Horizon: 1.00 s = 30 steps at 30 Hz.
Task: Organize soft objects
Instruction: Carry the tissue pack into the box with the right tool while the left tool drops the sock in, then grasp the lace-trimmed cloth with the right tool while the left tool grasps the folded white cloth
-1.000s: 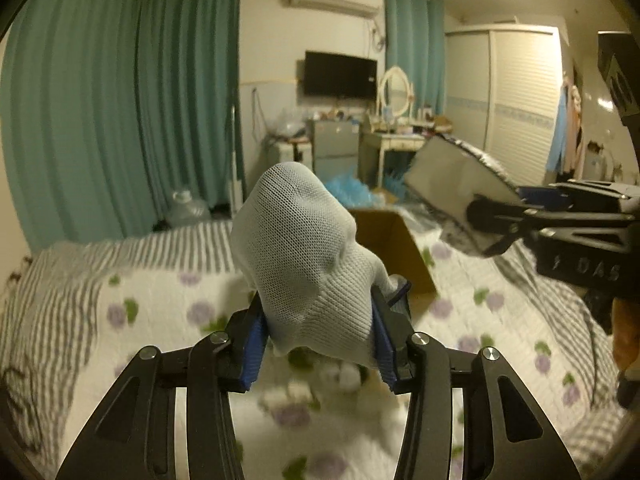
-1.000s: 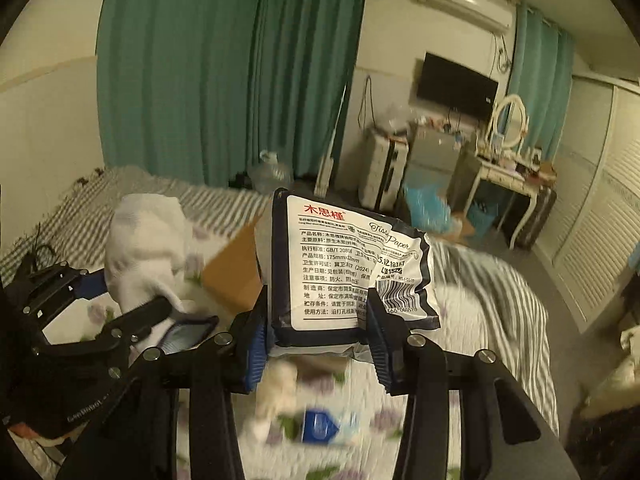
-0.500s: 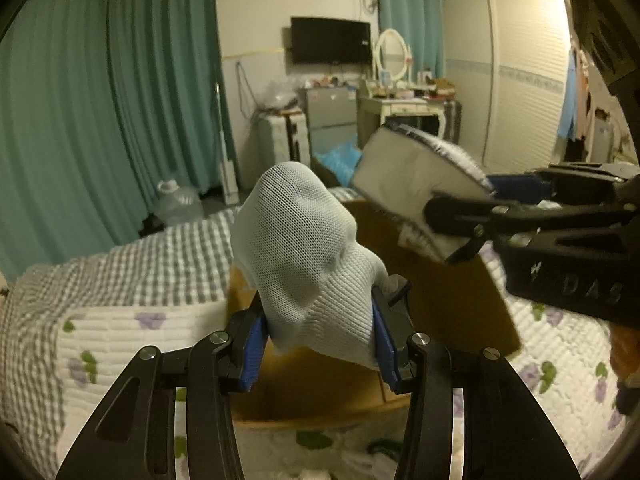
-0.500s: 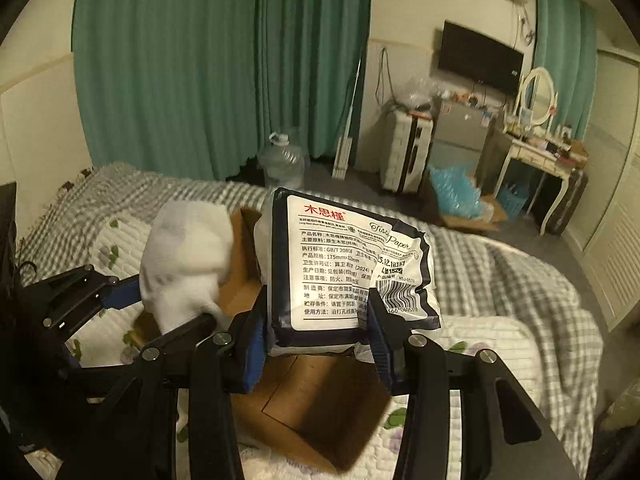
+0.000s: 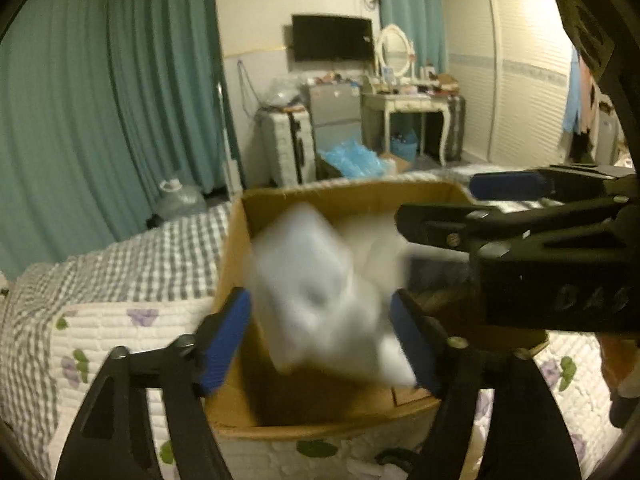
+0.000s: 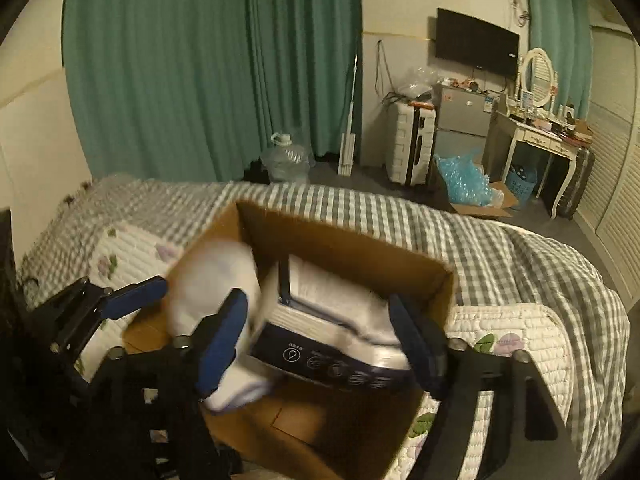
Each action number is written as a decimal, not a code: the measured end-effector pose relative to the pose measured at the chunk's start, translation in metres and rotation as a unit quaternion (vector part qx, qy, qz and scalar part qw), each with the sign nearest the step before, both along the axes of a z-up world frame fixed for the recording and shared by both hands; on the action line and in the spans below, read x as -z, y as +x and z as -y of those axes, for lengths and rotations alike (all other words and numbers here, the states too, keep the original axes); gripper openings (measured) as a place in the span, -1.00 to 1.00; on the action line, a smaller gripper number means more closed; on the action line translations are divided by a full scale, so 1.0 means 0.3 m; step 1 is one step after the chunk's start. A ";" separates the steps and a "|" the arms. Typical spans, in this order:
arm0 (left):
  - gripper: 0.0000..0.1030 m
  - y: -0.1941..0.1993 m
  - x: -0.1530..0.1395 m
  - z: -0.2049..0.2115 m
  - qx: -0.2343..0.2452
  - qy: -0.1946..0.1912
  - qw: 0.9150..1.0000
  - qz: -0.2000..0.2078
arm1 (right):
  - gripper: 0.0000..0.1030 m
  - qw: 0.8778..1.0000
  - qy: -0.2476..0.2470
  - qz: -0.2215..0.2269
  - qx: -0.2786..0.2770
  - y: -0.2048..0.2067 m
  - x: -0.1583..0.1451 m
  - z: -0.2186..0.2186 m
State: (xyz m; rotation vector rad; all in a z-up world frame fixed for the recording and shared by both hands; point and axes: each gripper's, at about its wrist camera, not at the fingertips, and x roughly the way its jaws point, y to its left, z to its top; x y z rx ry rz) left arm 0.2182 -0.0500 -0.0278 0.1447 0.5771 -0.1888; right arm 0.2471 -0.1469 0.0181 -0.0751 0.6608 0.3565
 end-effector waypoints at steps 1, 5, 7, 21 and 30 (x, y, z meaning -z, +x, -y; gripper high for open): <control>0.58 -0.016 -0.022 -0.003 -0.002 -0.001 1.000 0.009 | 0.50 1.000 0.001 0.004 0.002 -0.015 -0.018 0.000; 0.59 -0.072 -0.124 -0.032 -0.011 -0.015 0.999 0.032 | 0.62 0.999 -0.008 0.028 0.016 -0.102 -0.135 0.026; 0.59 -0.113 -0.189 -0.053 -0.017 -0.022 0.998 0.048 | 0.67 0.999 -0.011 0.043 0.023 -0.164 -0.207 0.044; 0.89 -0.542 -0.440 -0.250 -0.037 -0.029 0.989 0.137 | 0.93 0.992 -0.063 0.110 0.013 -0.680 -0.474 -0.050; 0.89 -0.586 -0.189 -0.335 -0.064 -0.032 0.994 0.078 | 0.93 0.996 -0.084 0.005 0.022 -0.686 -0.072 -0.147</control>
